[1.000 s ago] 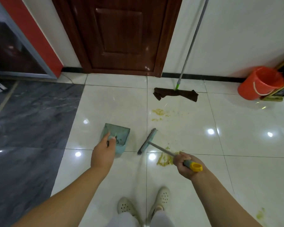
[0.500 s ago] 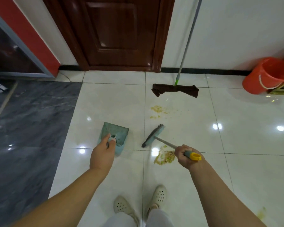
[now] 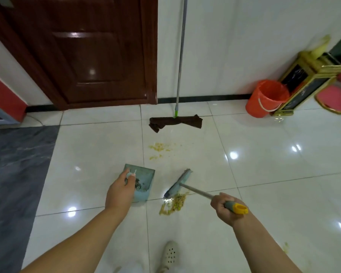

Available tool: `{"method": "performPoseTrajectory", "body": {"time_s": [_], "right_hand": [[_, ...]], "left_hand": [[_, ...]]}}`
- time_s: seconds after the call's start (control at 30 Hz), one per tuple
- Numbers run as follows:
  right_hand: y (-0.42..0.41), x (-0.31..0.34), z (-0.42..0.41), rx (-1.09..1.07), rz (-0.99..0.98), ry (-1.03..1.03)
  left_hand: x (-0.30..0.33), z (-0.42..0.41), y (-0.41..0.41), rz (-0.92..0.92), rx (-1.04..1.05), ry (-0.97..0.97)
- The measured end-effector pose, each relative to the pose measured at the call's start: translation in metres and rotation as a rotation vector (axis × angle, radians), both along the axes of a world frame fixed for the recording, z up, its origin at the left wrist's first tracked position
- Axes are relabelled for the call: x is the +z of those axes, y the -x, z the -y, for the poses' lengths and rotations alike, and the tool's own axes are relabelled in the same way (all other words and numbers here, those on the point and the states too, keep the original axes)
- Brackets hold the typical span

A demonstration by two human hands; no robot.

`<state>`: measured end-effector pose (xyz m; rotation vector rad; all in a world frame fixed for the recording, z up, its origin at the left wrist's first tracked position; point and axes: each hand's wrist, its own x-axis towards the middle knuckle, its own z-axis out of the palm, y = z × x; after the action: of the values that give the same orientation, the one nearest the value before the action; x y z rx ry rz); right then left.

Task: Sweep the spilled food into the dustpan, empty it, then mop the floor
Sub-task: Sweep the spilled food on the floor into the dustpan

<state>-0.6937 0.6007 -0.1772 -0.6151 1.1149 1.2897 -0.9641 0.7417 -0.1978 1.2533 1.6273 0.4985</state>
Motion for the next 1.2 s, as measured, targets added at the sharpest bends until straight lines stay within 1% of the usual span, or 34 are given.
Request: {"method": "performPoseTrajectory", "body": {"time_s": [0.1, 0.2, 0.3, 0.4, 0.5, 0.6, 0.77, 0.87, 0.93, 1.03, 1.2], "right_hand": [[-0.021, 0.004, -0.007, 0.029, 0.049, -0.017], [-0.044, 0.004, -0.026, 0.159, 0.152, -0.007], [-0.07, 0.004, -0.053, 0.35, 0.262, 0.055], [-0.093, -0.003, -0.08, 0.553, 0.422, 0.135], [-0.107, -0.02, -0.101, 0.75, 0.548, 0.239], [-0.116, -0.041, -0.111, 0.923, 0.645, 0.316], [-0.107, -0.071, -0.106, 1.271, 0.781, 0.335], [-0.096, -0.083, -0.094, 1.348, 0.774, 0.356], [-0.087, -0.086, -0.086, 1.467, 0.804, 0.397], [-0.073, -0.085, -0.069, 1.589, 0.788, 0.421], [-0.042, -0.08, -0.039, 1.825, 0.928, 0.397]], "left_hand": [[0.004, -0.006, -0.022, 0.013, -0.023, -0.008], [0.006, -0.012, -0.041, 0.032, -0.035, -0.014], [0.004, -0.018, -0.057, 0.036, -0.034, -0.009], [0.0, -0.02, -0.071, 0.071, 0.002, 0.009], [-0.005, -0.023, -0.081, 0.091, 0.023, 0.018], [-0.011, -0.027, -0.085, 0.059, 0.026, 0.01], [-0.02, -0.028, -0.085, 0.01, 0.034, 0.011], [-0.024, -0.027, -0.083, -0.012, 0.013, 0.012], [-0.026, -0.026, -0.081, -0.019, 0.009, 0.01], [-0.027, -0.024, -0.077, -0.012, -0.004, 0.004], [-0.029, -0.015, -0.061, -0.023, -0.062, -0.006]]}}
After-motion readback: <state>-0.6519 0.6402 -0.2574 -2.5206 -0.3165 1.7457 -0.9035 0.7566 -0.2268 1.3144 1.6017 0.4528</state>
